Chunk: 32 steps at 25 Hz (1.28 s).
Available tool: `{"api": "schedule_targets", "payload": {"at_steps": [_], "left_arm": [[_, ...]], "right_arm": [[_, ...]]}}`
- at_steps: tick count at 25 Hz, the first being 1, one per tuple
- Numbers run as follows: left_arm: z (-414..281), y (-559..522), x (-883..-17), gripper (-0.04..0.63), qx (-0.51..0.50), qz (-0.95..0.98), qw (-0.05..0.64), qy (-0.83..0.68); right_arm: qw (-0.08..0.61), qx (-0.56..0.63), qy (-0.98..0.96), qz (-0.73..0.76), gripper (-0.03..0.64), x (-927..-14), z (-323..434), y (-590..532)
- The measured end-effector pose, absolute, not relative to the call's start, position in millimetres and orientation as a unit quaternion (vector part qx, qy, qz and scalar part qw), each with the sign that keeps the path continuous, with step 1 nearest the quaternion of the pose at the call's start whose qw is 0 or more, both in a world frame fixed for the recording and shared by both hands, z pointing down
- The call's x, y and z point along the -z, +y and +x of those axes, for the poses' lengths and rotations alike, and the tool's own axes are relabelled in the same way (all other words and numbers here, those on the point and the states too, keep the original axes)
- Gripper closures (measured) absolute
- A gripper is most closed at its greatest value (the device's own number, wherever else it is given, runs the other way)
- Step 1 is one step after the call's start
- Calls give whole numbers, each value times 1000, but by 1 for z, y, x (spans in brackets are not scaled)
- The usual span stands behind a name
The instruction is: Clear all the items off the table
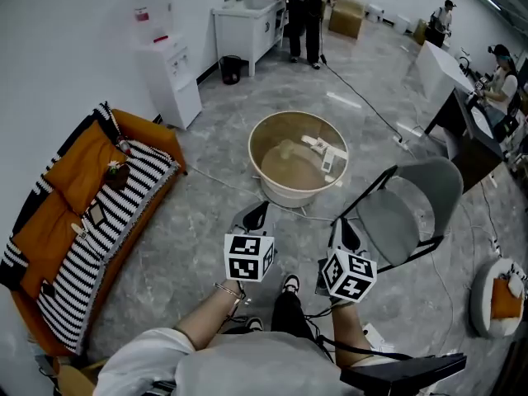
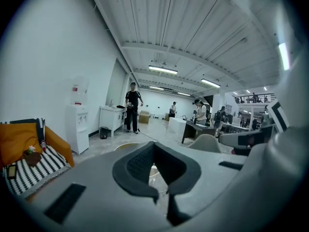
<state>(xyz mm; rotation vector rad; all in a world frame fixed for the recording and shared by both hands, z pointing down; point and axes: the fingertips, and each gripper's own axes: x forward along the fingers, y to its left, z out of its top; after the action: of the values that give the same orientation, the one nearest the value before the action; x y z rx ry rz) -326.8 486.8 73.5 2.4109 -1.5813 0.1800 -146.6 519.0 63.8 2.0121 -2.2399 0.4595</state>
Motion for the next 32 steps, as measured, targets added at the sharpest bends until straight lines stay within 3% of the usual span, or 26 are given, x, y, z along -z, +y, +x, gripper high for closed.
{"api": "schedule_targets", "payload": {"at_steps": [23, 32], "left_arm": [[-228, 224, -81, 594, -76, 807, 138, -569], [-202, 171, -82, 594, -91, 801, 133, -576]], "right_arm": [[49, -196, -743, 638, 594, -84, -40, 250], [31, -226, -747, 624, 594, -98, -15, 189]]}}
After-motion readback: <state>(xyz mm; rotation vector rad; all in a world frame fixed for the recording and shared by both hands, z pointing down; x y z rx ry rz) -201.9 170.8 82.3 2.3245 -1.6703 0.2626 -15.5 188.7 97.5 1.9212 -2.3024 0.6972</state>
